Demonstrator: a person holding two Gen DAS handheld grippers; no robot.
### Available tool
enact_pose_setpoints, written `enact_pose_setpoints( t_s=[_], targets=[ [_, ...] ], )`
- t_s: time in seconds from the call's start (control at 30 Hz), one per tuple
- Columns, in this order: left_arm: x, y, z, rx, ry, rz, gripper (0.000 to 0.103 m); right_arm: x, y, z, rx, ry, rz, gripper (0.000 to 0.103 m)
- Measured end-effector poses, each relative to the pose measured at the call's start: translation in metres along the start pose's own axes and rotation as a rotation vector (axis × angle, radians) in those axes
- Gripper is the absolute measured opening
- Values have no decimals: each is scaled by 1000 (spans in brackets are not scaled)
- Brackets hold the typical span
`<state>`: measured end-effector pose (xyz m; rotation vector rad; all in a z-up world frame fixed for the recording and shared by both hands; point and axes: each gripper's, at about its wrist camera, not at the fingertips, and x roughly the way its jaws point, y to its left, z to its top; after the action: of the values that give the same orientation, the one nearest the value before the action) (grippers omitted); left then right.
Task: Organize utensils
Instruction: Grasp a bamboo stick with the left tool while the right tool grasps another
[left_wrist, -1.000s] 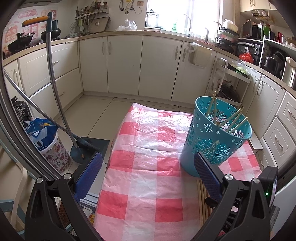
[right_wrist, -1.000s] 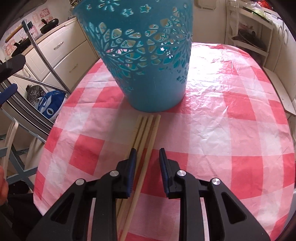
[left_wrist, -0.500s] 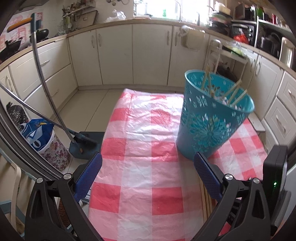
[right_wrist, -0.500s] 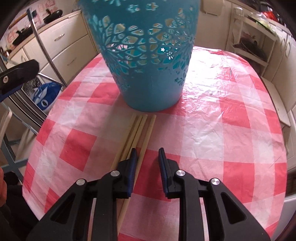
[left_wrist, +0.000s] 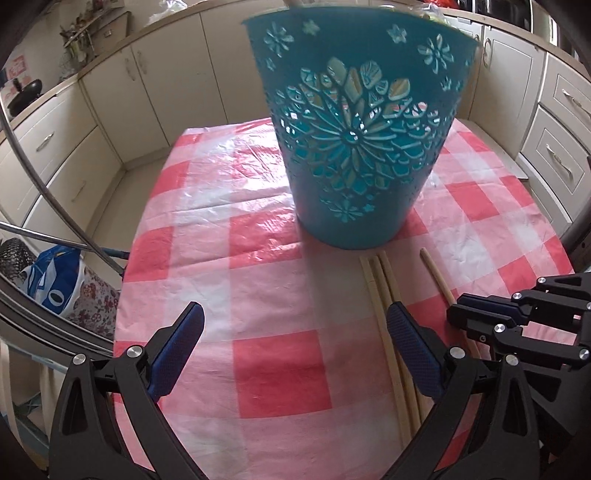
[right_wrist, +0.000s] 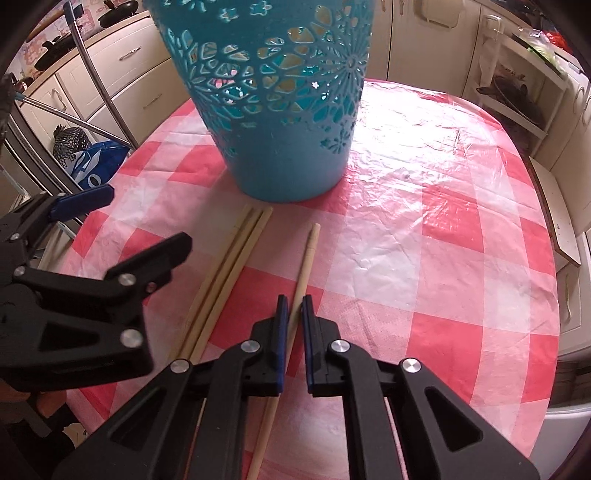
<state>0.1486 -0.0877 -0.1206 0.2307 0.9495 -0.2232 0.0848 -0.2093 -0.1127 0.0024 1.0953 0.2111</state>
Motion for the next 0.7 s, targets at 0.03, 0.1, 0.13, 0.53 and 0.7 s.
enact_pose_setpoints(
  t_s=[0.03, 0.1, 0.13, 0.53, 0.7],
  targets=[
    [2, -1, 0, -2, 4, -1, 95, 0, -1, 0, 1, 0, 3, 9],
    [7, -3, 0, -7, 15, -2, 95, 0, -1, -1, 2, 1, 8, 9],
    [9, -2, 0, -10, 19, -4, 95, 0, -1, -1, 3, 1, 9, 9],
    [24, -4, -4, -11, 62, -16, 84, 1, -2, 0, 15, -1, 15, 9],
    [25, -6, -2, -14, 42, -70, 62, 4, -1, 4, 30, -19, 8, 9]
  ],
)
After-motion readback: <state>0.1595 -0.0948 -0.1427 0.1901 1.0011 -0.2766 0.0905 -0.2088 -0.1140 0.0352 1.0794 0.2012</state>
